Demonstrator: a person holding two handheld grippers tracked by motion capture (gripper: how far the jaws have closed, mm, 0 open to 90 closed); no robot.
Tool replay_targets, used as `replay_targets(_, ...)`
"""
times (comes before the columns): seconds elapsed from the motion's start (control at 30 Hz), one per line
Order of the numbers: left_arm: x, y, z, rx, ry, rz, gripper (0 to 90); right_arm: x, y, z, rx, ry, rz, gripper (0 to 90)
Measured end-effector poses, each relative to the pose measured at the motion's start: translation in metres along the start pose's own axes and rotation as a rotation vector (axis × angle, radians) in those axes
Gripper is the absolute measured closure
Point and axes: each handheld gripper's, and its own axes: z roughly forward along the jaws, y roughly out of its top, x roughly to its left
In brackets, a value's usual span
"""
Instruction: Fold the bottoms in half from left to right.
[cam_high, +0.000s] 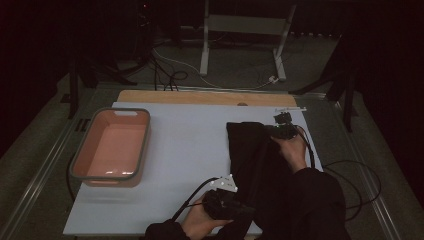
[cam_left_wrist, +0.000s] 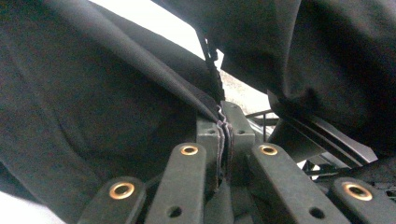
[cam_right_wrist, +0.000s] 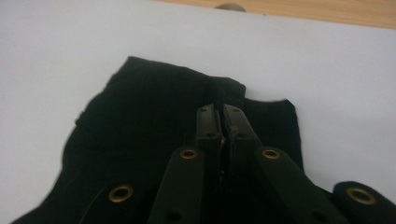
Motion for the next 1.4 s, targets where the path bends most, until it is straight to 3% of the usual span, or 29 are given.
replay_targets(0.2,0.000,0.003,0.008,0.019,-0.011,0.007,88.1,-0.008,-0.009,-0.001,0.012,-0.015,0.012,86.0)
replay_targets(0.43,-0.004,0.005,0.010,0.025,-0.024,0.021,88.0,-0.011,-0.023,0.000,0.057,-0.032,-0.012,85.3)
replay_targets(0.6,-0.006,0.007,0.011,0.023,-0.027,0.026,87.9,-0.011,-0.032,0.002,0.081,-0.024,-0.018,84.4)
replay_targets(0.7,-0.006,0.008,0.013,0.024,-0.029,0.028,87.9,-0.008,-0.037,0.004,0.102,-0.033,-0.052,83.0)
replay_targets(0.87,-0.007,0.010,0.016,0.022,-0.023,0.029,87.9,-0.009,-0.038,0.006,0.116,-0.043,-0.050,84.0)
replay_targets(1.4,0.003,0.019,0.035,0.025,-0.008,0.012,87.8,-0.030,-0.029,-0.009,0.050,-0.166,-0.030,85.2)
